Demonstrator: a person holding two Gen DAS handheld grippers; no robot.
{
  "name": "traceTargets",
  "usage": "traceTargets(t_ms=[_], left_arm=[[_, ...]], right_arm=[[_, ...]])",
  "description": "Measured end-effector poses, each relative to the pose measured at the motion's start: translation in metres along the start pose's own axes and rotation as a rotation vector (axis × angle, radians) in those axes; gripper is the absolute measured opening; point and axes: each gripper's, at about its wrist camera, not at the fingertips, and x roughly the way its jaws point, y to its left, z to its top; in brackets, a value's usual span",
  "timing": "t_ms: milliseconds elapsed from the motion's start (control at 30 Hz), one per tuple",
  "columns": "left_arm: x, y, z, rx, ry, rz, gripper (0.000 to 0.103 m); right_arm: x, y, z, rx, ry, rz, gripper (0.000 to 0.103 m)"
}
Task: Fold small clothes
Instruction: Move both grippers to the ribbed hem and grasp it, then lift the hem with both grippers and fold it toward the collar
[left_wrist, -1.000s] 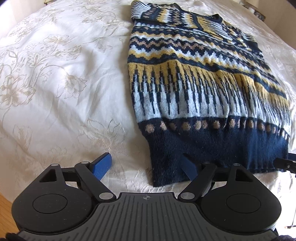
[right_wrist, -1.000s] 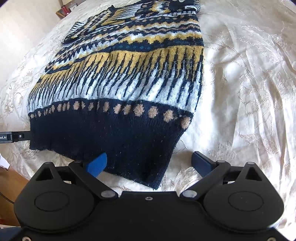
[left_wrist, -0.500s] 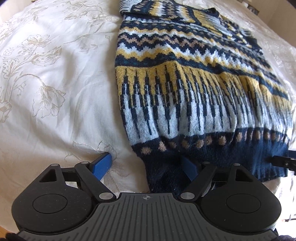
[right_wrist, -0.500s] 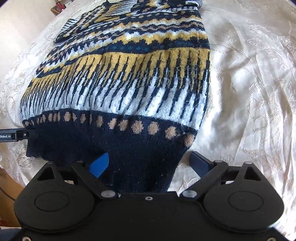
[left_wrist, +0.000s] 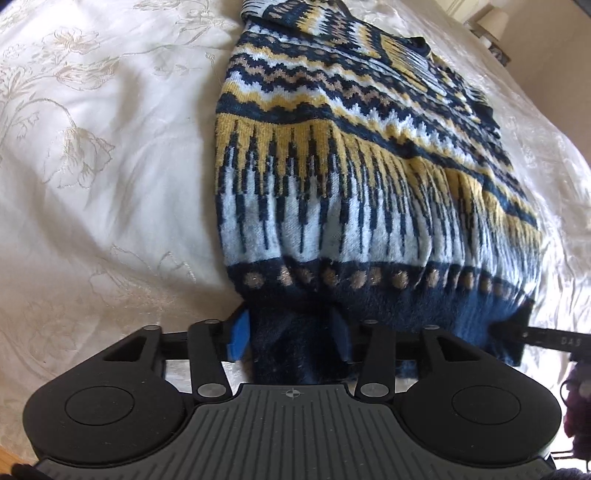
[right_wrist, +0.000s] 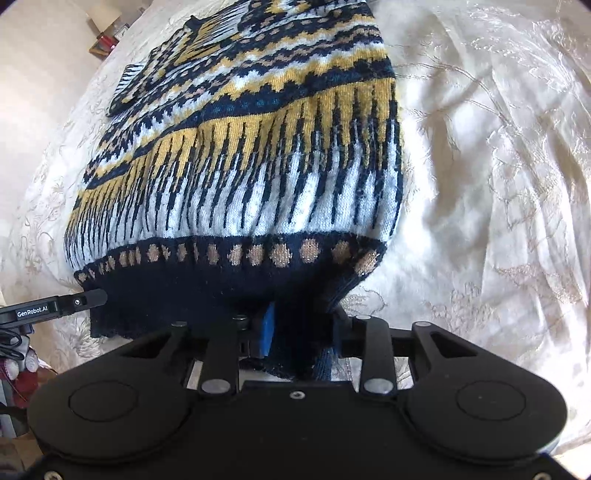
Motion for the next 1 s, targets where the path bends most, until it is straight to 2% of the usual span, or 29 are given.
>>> traceTargets(t_ms=[100, 167, 200, 233, 267, 433, 600, 633, 800, 1000], left_arm=[[0.001, -0.004, 0.000, 0.012, -0.002, 0.004, 0.044], [-0.001, -0.002, 0.000, 0.014, 0.003, -0.004, 0.012], [-0.003, 0.001, 0.000, -0.001, 0.004, -0.022, 0.011], [-0.006, 0.003, 0.001, -0.020, 0.000, -0.037, 0.010], [-0.010, 0.004, 0.001, -0.037, -0.006, -0.051, 0.009], [-0.050, -0.001, 0.011, -0.060, -0.081, -0.140, 0.009], [-0.091, -0.006, 0.037, -0.103, -0.194, -0.224, 0.009], [-0.098, -0.007, 0.046, -0.109, -0.225, -0.232, 0.004], [-0.110, -0.010, 0.097, -0.118, -0.332, -0.263, 0.005], [-0.099, -0.010, 0.164, -0.113, -0.415, -0.300, 0.005]], right_arm=[[0.001, 0.000, -0.001, 0.010, -0.004, 0.006, 0.048], [0.001, 0.002, 0.000, 0.007, 0.002, 0.014, 0.049], [0.001, 0.002, 0.001, 0.005, 0.009, 0.020, 0.046], [-0.001, 0.002, 0.001, 0.000, 0.015, 0.028, 0.034], [-0.003, 0.002, 0.001, -0.004, 0.017, 0.033, 0.015], [-0.037, 0.004, 0.005, -0.002, -0.044, 0.115, 0.014], [-0.076, 0.011, 0.023, -0.001, -0.146, 0.190, 0.014], [-0.084, 0.011, 0.030, 0.008, -0.177, 0.204, 0.014], [-0.103, 0.016, 0.072, 0.065, -0.314, 0.241, 0.014], [-0.107, 0.021, 0.140, 0.112, -0.433, 0.263, 0.014]])
